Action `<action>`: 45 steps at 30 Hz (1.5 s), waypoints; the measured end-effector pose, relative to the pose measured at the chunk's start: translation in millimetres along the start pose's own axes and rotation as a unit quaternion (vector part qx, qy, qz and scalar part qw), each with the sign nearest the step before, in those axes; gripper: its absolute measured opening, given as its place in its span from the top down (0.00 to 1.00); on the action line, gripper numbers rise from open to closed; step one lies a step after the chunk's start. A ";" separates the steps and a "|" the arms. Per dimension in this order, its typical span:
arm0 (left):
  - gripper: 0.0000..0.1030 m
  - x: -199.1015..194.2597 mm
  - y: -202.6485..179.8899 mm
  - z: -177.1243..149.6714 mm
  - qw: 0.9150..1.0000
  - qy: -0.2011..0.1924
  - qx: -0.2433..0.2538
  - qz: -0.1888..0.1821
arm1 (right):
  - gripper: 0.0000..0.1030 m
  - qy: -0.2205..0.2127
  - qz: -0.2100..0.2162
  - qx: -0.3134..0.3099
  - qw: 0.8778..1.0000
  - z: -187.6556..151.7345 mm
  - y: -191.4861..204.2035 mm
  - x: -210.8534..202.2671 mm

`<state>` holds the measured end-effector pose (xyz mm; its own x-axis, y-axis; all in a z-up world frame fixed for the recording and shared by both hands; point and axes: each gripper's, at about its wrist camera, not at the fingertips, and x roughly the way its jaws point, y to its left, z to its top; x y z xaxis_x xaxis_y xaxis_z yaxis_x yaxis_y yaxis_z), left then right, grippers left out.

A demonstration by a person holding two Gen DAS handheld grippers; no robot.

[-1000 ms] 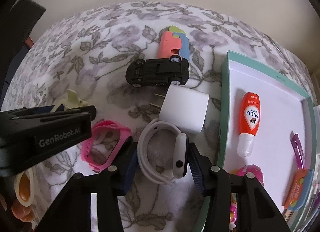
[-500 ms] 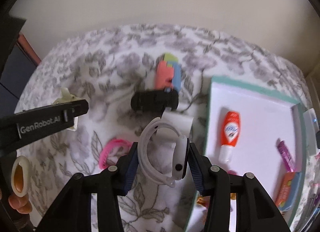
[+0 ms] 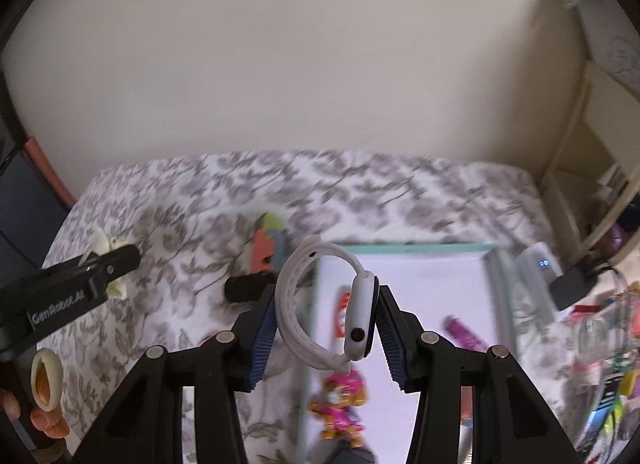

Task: Organize rigid objects
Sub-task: 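Lift the hair clip and smartwatch and carry them over the tray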

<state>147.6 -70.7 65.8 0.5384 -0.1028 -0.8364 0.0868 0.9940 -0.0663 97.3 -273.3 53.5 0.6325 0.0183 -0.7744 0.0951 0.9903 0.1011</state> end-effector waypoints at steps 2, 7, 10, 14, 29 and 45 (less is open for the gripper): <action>0.43 -2.7 -11.6 -0.2 1.000 -0.004 0.012 -0.003 | 0.52 -0.008 -0.010 0.005 1.000 3.1 -10.2 -6.1; 0.43 -5.5 -41.3 -3.3 0.999 -0.009 0.039 -0.007 | 0.51 -0.021 -0.036 0.027 0.999 6.8 -42.8 -22.1; 0.43 -4.7 -62.4 -6.7 0.998 -0.009 0.060 -0.009 | 0.51 -0.027 -0.060 0.036 0.997 5.8 -62.6 -28.4; 0.43 1.2 -90.9 -14.1 0.996 -0.004 0.090 -0.011 | 0.51 -0.026 -0.068 0.052 0.996 1.1 -84.1 -29.7; 0.43 46.8 -176.1 -48.7 0.986 0.032 0.160 -0.034 | 0.51 0.012 -0.105 0.083 0.991 -14.3 -130.8 -8.8; 0.43 80.3 -191.3 -70.3 0.981 0.051 0.182 -0.036 | 0.51 0.081 -0.101 0.102 0.986 -38.0 -150.2 42.5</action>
<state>115.3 -266.5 -26.9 0.4342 -0.1491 -0.8884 0.4252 0.9034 0.0562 80.6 -416.0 -18.3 0.4558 -0.1378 -0.8794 0.3701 0.9278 0.0465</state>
